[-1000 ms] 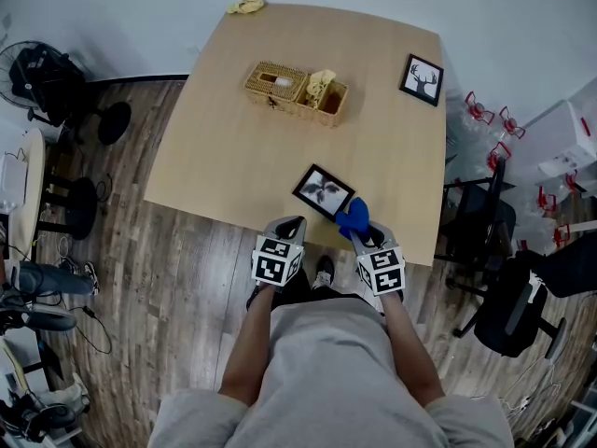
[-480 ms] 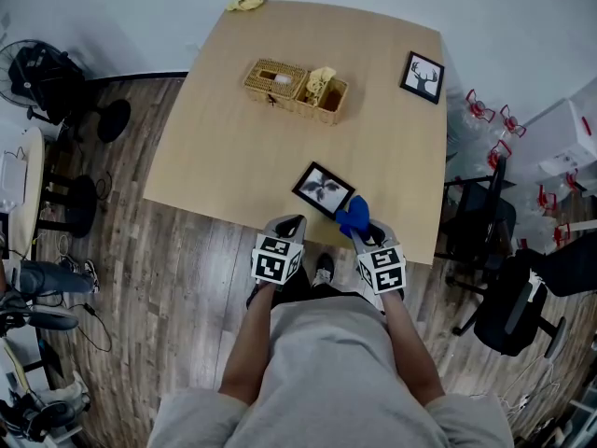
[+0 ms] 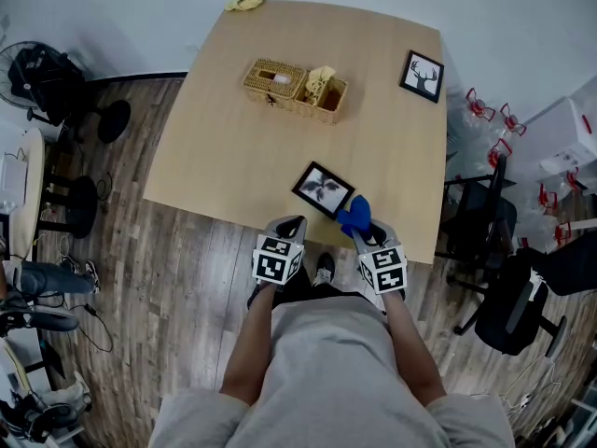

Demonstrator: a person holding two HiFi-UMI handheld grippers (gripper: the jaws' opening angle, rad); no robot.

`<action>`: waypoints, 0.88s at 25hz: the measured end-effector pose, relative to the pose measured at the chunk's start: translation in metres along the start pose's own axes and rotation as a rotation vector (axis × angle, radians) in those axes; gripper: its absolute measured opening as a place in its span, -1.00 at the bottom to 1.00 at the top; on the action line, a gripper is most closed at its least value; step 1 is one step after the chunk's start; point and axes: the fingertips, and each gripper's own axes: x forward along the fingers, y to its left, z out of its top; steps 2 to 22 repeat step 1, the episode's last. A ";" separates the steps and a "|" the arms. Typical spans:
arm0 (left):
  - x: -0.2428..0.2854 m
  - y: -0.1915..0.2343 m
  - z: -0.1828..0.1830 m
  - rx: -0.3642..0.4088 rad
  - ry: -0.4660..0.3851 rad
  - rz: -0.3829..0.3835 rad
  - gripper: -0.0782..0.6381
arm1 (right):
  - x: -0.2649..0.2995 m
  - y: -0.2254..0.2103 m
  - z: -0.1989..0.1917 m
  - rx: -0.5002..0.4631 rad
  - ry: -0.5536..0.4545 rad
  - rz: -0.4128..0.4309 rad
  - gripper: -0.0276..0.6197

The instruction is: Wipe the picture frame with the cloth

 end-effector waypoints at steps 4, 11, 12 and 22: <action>0.001 -0.001 0.000 0.001 0.001 0.000 -0.64 | 0.000 -0.001 0.000 0.000 0.001 0.000 -0.64; 0.001 -0.001 0.000 0.001 0.001 0.000 -0.64 | 0.000 -0.001 0.000 0.000 0.001 0.000 -0.64; 0.001 -0.001 0.000 0.001 0.001 0.000 -0.64 | 0.000 -0.001 0.000 0.000 0.001 0.000 -0.64; 0.001 -0.001 0.000 0.001 0.001 0.000 -0.64 | 0.000 -0.001 0.000 0.000 0.001 0.000 -0.64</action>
